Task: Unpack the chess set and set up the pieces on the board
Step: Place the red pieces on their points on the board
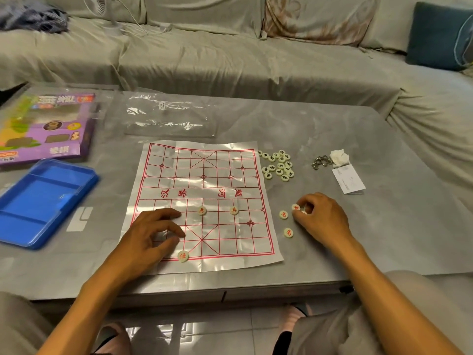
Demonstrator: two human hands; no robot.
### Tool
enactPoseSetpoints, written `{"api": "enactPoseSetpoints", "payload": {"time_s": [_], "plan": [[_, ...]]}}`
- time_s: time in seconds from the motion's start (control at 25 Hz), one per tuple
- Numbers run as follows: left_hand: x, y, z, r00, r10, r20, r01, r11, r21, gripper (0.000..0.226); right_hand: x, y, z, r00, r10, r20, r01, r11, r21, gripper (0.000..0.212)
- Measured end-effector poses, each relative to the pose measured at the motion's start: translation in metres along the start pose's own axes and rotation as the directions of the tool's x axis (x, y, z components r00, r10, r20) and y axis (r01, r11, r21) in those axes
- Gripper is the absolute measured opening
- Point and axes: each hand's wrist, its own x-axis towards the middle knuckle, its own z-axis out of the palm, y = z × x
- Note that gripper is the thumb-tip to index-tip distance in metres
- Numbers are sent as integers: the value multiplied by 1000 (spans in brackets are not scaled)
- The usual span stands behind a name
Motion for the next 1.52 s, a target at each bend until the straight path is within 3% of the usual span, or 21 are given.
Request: {"api": "enactPoseSetpoints", "payload": {"time_s": [0.16, 0.4, 0.52, 0.64, 0.88, 1.0, 1.16, 1.52], "plan": [[0, -1, 1, 1000, 3, 1, -3, 1000, 5, 12, 0, 0, 4, 1000, -2, -28, 3, 1000, 25, 21], [-1, -5, 0, 1000, -1, -5, 1, 1000, 7, 9, 0, 8, -15, 996, -26, 85, 9, 982, 187, 38], [0, -5, 0, 1000, 6, -1, -6, 1000, 1, 9, -1, 24, -30, 993, 27, 117, -40, 994, 104, 29], [0, -6, 2, 1000, 14, 5, -14, 1000, -5, 12, -5, 22, -27, 979, 10, 203, -40, 989, 143, 27], [1, -6, 2, 1000, 13, -3, -13, 1000, 2, 20, -6, 20, -25, 980, -15, 198, -22, 983, 182, 15], [2, -7, 3, 999, 36, -5, -36, 999, 14, 20, -6, 20, -24, 997, 55, 57, -66, 973, 220, 16], [3, -8, 2, 999, 46, -15, -46, 999, 15, 29, -2, 18, -19, 997, 30, 72, -40, 989, 145, 25], [4, 4, 3, 999, 35, 7, -35, 999, -11, 16, 4, 12, -8, 1000, 28, -12, -28, 1000, 12, 17]]}}
